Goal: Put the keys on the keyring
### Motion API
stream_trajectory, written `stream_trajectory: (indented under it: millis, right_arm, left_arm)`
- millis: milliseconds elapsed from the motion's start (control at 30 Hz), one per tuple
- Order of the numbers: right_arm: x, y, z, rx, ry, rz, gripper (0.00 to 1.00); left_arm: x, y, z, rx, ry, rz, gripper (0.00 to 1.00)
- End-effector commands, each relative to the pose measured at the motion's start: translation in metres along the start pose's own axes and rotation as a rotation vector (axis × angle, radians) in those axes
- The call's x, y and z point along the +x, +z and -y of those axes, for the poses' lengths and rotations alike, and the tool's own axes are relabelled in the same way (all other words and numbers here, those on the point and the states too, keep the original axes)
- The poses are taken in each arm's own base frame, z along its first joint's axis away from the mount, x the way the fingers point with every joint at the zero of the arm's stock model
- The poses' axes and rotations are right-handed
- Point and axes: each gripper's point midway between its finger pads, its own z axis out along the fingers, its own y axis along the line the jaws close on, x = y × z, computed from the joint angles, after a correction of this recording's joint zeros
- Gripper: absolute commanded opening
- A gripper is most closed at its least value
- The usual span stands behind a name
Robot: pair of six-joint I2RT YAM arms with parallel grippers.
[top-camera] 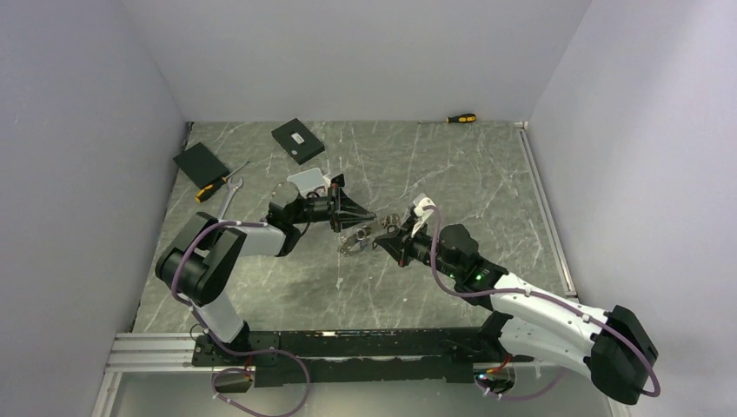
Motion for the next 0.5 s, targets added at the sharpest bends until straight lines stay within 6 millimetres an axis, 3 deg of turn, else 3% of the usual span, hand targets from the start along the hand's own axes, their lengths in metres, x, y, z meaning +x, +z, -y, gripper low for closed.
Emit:
stream_trajectory:
  millis: [0, 467]
  right_arm:
    - [-0.043, 0.005, -0.009, -0.021, -0.005, 0.135, 0.00]
    - [-0.063, -0.001, -0.014, -0.028, -0.039, 0.180, 0.00]
  left_arm:
    - [0.008, -0.003, 0.020, 0.061, -0.090, -0.021, 0.00]
    - [0.015, -0.003, 0.022, 0.080, -0.054, -0.072, 0.00]
